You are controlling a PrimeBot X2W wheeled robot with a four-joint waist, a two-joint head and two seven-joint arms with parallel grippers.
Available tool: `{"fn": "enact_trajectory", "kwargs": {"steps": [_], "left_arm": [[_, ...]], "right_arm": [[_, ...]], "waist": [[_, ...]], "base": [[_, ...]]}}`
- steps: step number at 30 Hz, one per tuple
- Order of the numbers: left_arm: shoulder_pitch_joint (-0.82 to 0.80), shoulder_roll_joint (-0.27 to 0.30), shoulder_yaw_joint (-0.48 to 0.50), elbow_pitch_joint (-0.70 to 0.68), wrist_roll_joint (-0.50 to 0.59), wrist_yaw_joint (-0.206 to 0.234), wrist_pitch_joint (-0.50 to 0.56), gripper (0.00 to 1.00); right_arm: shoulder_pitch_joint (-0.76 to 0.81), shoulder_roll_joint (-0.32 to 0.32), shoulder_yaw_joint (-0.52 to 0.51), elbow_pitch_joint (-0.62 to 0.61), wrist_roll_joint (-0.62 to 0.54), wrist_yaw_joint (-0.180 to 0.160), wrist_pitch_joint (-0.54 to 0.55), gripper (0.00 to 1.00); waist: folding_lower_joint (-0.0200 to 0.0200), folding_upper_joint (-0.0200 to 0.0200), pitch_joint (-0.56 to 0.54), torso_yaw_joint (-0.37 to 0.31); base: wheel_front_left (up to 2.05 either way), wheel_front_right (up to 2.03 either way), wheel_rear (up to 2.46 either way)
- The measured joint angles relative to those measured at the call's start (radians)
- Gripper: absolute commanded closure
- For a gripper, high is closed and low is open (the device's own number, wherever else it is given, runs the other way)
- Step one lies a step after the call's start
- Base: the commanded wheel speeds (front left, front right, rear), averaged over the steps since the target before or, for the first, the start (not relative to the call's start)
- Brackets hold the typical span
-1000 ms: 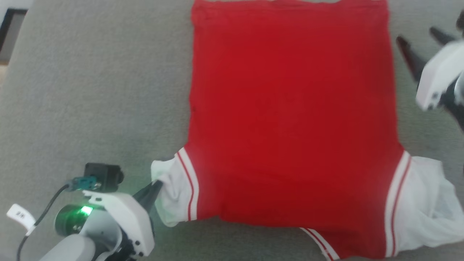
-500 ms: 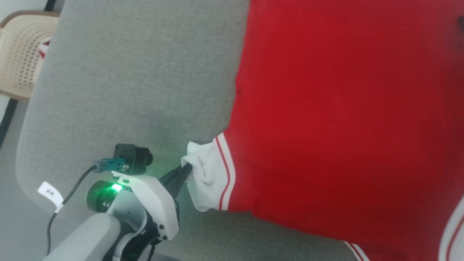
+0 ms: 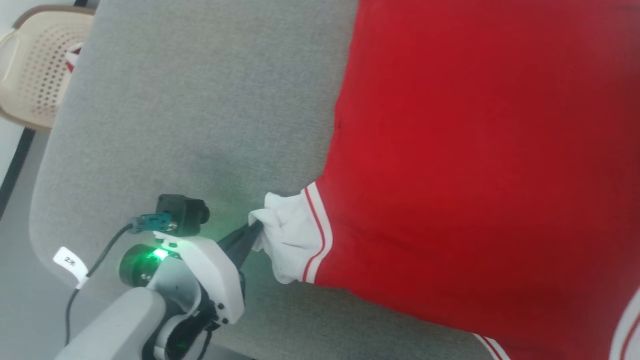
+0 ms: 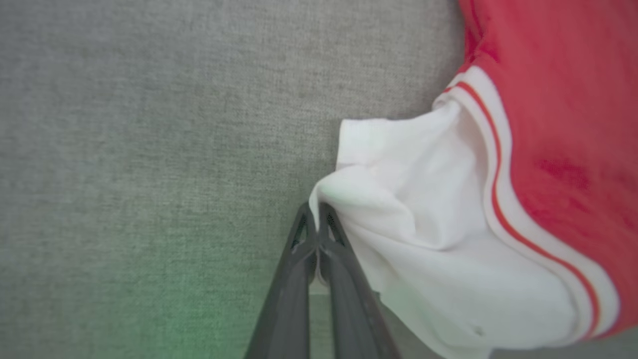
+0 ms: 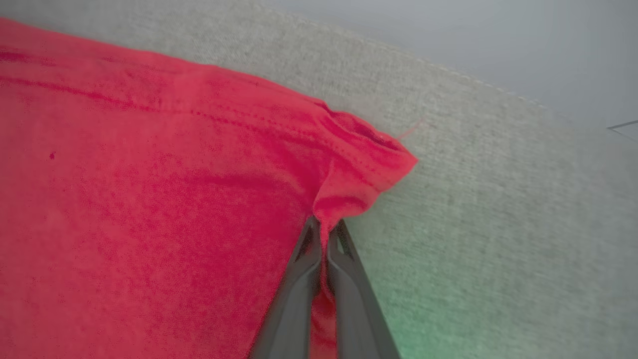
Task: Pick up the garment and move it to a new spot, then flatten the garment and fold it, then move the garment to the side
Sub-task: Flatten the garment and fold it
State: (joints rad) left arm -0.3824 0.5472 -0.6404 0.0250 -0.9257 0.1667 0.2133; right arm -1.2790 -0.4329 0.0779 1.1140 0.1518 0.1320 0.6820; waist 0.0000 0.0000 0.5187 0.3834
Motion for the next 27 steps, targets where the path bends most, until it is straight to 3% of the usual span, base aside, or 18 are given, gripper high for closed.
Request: {"fn": "enact_trajectory", "kwargs": {"steps": [10,14,18,22,27], "left_arm": [[0.022,0.079,0.037,-0.017,-0.002,0.032,0.007,1.0],[0.043,0.111,0.052,-0.038,-0.006,0.053,0.016,1.0],[0.055,0.134,0.06,-0.058,-0.007,0.068,0.027,1.0],[0.057,0.145,0.063,-0.075,-0.007,0.077,0.036,1.0],[0.065,0.164,0.069,-0.085,-0.008,0.084,0.04,1.0]], "right_arm": [[0.154,0.026,0.132,-0.168,0.128,0.0,-0.098,1.0],[0.281,0.018,0.178,-0.333,0.241,0.0,-0.091,1.0],[0.448,-0.035,0.204,-0.542,0.335,0.0,-0.051,1.0],[0.648,-0.072,0.16,-0.759,0.4,0.0,-0.004,1.0],[0.899,-0.046,0.04,-1.0,0.4,0.0,0.04,1.0]], "waist": [[0.0,0.0,-0.066,-0.11],[0.0,0.0,-0.093,-0.168],[0.0,0.0,-0.117,-0.226],[0.0,0.0,-0.137,-0.275],[0.0,0.0,-0.147,-0.326]], "base": [[0.0,0.0,0.0],[0.0,0.0,0.0],[0.0,0.0,0.0],[0.0,0.0,0.0],[0.0,0.0,0.0]]}}
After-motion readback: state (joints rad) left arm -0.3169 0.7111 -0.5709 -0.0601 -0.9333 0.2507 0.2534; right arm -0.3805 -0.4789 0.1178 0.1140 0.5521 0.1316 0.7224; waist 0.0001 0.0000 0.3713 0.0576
